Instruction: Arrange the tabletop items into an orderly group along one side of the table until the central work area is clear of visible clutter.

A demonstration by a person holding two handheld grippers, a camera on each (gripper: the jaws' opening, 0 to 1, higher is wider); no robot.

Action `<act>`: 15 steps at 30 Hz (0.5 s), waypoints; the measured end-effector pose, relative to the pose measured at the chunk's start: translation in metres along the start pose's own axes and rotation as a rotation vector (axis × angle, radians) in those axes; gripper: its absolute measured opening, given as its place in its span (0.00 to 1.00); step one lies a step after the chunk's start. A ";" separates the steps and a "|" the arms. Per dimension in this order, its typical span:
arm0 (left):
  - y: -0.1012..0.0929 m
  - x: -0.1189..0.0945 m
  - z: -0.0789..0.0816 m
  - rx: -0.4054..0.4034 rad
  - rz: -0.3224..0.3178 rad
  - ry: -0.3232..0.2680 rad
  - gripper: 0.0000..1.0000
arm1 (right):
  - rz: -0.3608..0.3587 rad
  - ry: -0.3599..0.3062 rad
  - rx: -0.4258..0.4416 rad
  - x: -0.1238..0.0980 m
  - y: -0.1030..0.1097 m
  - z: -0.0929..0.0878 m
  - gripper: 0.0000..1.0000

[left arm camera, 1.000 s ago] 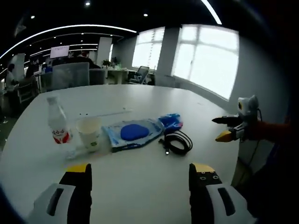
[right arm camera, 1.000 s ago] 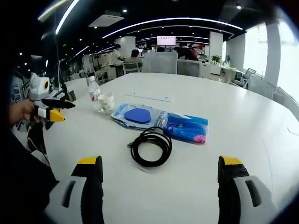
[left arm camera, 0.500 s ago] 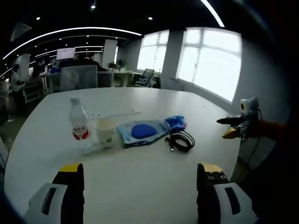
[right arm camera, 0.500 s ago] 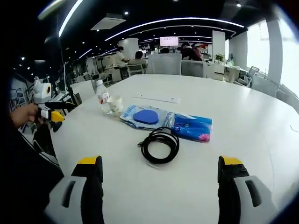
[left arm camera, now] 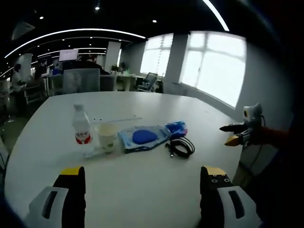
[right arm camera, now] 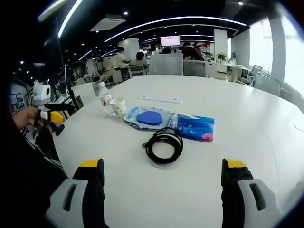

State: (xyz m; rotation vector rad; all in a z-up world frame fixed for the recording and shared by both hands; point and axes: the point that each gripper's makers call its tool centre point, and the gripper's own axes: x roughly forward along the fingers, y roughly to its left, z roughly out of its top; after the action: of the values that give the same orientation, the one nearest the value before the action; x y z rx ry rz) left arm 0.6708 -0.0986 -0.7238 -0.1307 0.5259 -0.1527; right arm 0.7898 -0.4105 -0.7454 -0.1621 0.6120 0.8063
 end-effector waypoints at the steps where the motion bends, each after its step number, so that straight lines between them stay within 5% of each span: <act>1: 0.000 -0.001 0.002 0.002 0.000 -0.003 0.99 | 0.003 -0.001 -0.003 0.000 0.002 0.001 0.99; 15: -0.002 -0.004 0.013 -0.018 0.002 -0.027 0.99 | 0.023 0.020 -0.037 0.005 0.010 0.001 0.99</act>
State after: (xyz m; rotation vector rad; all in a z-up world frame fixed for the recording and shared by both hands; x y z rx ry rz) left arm 0.6740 -0.0990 -0.7107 -0.1491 0.5008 -0.1439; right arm 0.7862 -0.4003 -0.7467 -0.1972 0.6190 0.8390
